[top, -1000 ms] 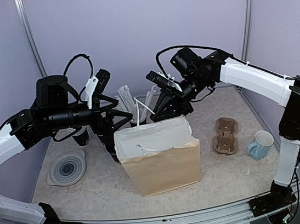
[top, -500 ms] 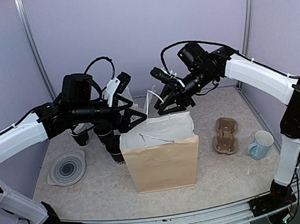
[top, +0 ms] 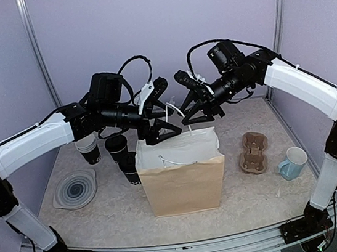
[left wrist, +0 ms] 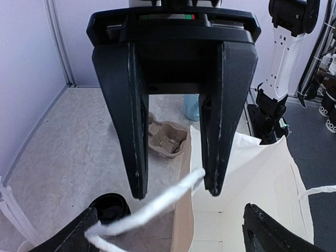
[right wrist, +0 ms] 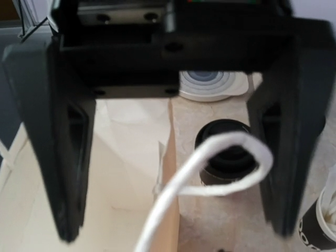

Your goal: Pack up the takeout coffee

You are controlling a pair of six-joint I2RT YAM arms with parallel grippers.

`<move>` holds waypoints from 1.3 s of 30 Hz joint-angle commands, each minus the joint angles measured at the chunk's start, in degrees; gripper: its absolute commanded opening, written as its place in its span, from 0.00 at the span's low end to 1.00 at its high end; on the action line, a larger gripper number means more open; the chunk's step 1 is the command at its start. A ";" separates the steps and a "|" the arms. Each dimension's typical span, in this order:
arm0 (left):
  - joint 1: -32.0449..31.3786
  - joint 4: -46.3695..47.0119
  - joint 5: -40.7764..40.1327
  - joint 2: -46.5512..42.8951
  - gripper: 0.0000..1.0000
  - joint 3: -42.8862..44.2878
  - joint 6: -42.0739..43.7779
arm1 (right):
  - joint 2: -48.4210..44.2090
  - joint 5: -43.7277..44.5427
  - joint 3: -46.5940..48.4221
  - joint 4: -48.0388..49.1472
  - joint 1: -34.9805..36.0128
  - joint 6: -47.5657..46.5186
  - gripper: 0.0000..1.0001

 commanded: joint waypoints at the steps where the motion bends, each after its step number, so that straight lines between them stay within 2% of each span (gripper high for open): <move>1: -0.10 -1.48 5.51 4.27 0.88 4.74 3.07 | -2.21 1.08 -1.45 0.57 -0.42 0.78 0.39; 5: -0.66 -2.07 8.59 7.63 0.78 6.48 2.77 | -3.61 1.42 -3.46 1.51 -0.74 1.26 0.38; 9: -0.61 -2.45 11.70 9.84 0.60 7.93 1.35 | -4.75 1.30 -3.59 0.11 -1.34 0.66 0.39; 11: -0.60 -3.07 12.44 10.76 0.57 8.51 1.06 | -5.45 -0.23 -3.55 -1.28 -2.36 0.08 0.40; 14: -0.85 -4.54 12.46 11.59 0.54 8.79 1.92 | -6.53 -3.98 -3.65 -3.62 -5.21 -0.65 0.42; 20: -0.95 -6.49 11.89 12.29 0.36 9.57 2.27 | -10.54 -4.06 -7.91 -4.22 -11.38 -1.16 0.43; 22: -1.04 -6.87 10.37 12.35 0.26 9.92 1.82 | -12.15 -2.89 -10.72 -3.07 -13.71 -0.66 0.43; 25: -0.95 -8.55 7.41 12.41 0.14 11.00 1.07 | -14.24 -0.23 -15.74 -1.26 -17.32 0.92 0.43; 33: 0.18 -10.19 2.34 8.89 0.00 8.44 -0.76 | -16.68 18.55 -27.36 4.32 -22.43 3.62 0.44; 39: 1.86 -10.28 0.83 5.41 0.00 4.92 -1.77 | -13.97 27.57 -32.26 5.51 -24.16 2.37 0.45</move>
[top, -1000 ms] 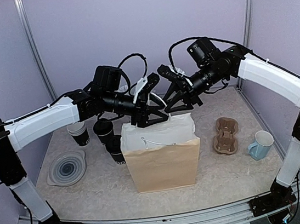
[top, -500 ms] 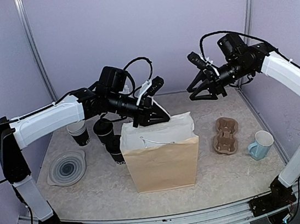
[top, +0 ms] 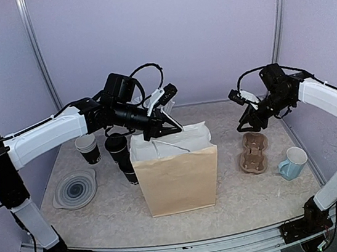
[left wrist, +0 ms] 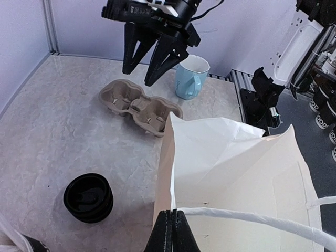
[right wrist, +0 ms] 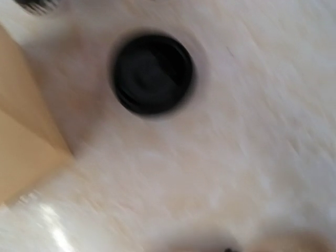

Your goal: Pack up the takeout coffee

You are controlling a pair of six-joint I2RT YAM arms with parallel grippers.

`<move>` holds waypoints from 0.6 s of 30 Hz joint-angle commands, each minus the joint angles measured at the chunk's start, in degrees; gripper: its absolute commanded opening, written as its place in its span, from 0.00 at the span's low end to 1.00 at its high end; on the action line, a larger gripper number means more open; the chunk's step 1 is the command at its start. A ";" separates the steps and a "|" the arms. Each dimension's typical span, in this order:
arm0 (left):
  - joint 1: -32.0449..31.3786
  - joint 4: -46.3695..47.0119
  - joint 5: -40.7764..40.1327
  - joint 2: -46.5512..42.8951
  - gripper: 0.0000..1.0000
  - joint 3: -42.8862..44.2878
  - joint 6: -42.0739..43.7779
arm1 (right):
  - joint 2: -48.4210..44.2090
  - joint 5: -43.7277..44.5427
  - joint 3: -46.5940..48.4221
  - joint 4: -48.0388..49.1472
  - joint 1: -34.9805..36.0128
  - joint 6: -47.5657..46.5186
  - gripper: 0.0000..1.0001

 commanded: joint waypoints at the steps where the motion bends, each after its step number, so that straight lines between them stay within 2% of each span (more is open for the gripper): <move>1: 1.46 -1.86 -2.88 -3.97 0.00 -3.20 -1.24 | 1.66 9.22 -2.84 2.24 -1.14 -0.33 0.45; 4: 1.66 -1.42 -3.56 -5.16 0.00 -4.19 -2.18 | 2.77 10.46 -4.44 2.86 -1.12 -0.82 0.45; 8: 1.59 -3.42 -6.78 -6.21 0.34 -4.49 -1.21 | 3.89 8.23 -4.26 2.00 -1.12 -0.93 0.46; 13: 0.92 -3.31 -8.00 -11.06 0.61 -8.44 6.28 | 4.49 5.48 -3.05 0.60 -1.16 -0.82 0.46; 15: -0.17 -1.57 -8.18 -12.54 0.65 -9.63 8.37 | 4.76 4.93 -2.79 0.46 -1.12 -0.77 0.46; 18: -1.68 -0.70 -7.24 -12.01 0.66 -8.17 9.93 | 5.39 3.75 -2.13 0.11 -1.14 -0.52 0.46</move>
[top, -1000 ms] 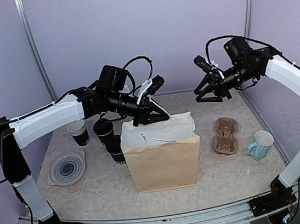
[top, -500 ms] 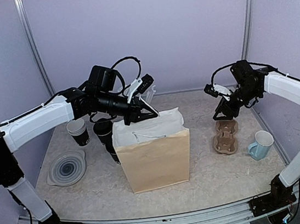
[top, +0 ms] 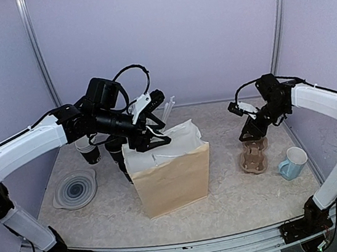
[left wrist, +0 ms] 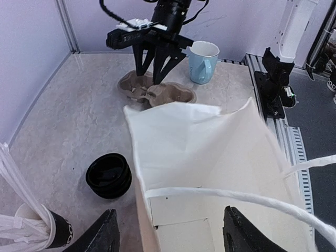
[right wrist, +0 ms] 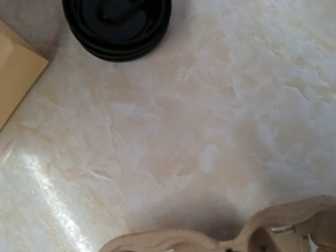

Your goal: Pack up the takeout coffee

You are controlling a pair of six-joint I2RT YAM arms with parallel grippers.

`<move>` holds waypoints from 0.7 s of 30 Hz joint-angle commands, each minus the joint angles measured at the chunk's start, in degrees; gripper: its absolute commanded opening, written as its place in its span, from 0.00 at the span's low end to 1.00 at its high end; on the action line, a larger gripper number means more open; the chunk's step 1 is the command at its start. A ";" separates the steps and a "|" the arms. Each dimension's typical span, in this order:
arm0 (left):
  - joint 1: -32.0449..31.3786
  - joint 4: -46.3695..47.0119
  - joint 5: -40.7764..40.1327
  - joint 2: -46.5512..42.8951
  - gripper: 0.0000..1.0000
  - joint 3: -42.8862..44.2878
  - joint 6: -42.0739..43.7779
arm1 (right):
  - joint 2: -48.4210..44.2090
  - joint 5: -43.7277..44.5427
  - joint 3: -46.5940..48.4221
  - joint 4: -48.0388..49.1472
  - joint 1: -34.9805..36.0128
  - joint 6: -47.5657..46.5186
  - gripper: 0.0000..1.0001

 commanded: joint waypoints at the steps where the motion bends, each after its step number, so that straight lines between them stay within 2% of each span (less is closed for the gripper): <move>1: -2.43 1.23 0.31 -0.66 0.66 1.97 5.15 | 1.50 -2.98 2.11 -1.15 -0.40 0.13 0.46; 6: -3.85 0.56 -1.88 3.90 0.66 5.40 6.39 | 1.95 -4.68 3.11 -1.85 -0.42 0.67 0.46; 9: -4.11 1.09 -3.87 5.60 0.62 6.57 4.47 | 1.81 -4.75 3.31 -2.19 -0.40 0.72 0.46; 13: -3.70 -0.48 -7.43 8.05 0.50 9.65 1.23 | 1.56 -5.12 3.30 -2.36 -0.40 0.83 0.46; 16: -2.93 -1.77 -7.29 9.26 0.39 11.43 -1.49 | 1.52 -5.49 3.35 -2.77 -0.40 0.86 0.46; 21: -1.56 -4.34 -6.99 9.58 0.28 13.25 -5.29 | 0.89 -4.98 3.87 -4.12 -0.40 0.31 0.45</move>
